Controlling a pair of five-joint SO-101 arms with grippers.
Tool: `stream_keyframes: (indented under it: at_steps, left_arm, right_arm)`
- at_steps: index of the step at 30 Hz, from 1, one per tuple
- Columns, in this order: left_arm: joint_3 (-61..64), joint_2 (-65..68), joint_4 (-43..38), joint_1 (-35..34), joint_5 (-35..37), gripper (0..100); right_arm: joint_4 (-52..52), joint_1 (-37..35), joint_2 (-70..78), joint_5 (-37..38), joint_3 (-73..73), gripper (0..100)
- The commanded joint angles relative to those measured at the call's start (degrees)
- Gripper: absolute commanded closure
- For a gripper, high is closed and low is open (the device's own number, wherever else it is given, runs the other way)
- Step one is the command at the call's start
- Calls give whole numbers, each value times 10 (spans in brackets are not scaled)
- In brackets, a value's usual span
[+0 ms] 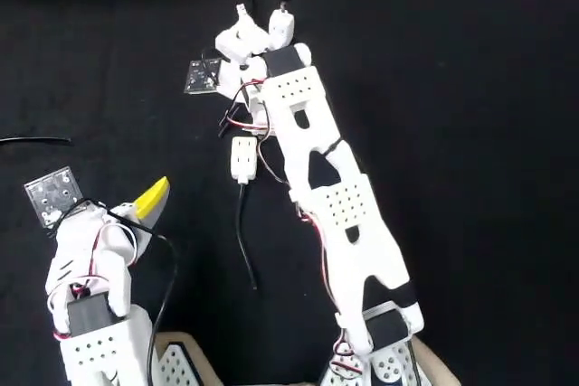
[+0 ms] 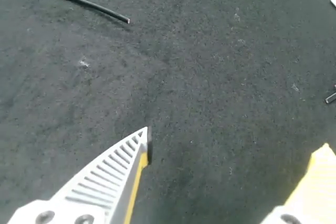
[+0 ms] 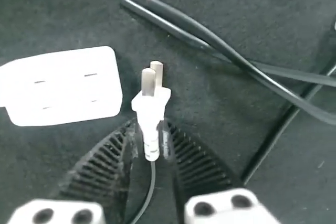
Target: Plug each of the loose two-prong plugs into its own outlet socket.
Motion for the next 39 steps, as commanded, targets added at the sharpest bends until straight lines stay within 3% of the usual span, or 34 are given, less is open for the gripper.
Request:
stream_keyframes:
  at_steps: [1, 8, 23, 30, 39]
  left_arm:
    - [7, -2, -2, -5, -3, 554]
    - [7, -2, -2, -5, -3, 554]
    - [7, -2, -2, -5, -3, 554]
    - [7, -2, -2, -5, -3, 554]
    - [7, -6, -7, 7, 2, 554]
  right_arm:
    - [-4, 8, -4, 4, -1, 970]
    - [-5, 8, 19, 0, -7, 877]
    - [-29, 4, 25, -19, -36, 875]
    - [-30, 5, 25, -17, -36, 986]
    - [3, 6, 7, -21, -63, 986]
